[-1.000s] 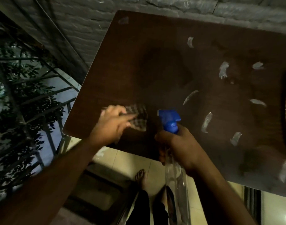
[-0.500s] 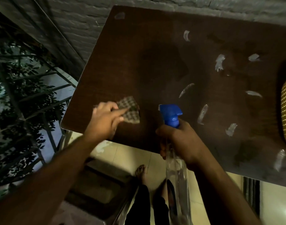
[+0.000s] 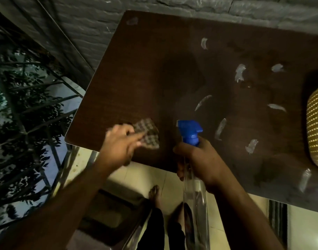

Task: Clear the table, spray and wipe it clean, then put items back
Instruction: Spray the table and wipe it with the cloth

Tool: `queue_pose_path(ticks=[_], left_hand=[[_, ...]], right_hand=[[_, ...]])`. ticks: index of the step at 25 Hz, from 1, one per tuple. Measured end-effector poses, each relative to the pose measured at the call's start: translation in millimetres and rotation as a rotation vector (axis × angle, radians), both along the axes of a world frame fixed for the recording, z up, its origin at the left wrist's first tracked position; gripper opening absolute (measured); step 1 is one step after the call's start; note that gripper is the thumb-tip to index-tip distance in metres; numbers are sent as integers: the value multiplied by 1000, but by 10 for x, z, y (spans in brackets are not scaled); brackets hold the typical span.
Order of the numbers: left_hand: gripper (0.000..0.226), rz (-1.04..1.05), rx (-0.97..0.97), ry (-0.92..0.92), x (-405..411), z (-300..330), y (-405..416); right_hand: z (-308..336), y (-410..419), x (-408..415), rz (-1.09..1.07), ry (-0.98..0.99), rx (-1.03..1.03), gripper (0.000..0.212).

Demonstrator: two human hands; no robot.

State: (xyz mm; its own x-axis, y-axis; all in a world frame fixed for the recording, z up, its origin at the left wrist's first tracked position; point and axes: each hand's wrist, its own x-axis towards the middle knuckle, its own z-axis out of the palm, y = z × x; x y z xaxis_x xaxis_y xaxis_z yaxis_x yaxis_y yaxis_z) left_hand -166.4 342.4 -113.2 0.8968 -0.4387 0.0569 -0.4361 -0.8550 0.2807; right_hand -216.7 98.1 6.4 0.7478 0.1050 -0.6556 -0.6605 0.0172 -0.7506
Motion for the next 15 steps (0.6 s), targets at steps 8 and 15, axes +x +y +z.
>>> queue_pose_path(ticks=[8, 15], left_hand=[[32, -134, -65, 31, -257, -1, -838], [39, 217, 47, -9, 917, 29, -569]], right_hand=[[58, -185, 168, -3, -18, 31, 22], [-17, -560, 244, -49, 2, 74, 14]])
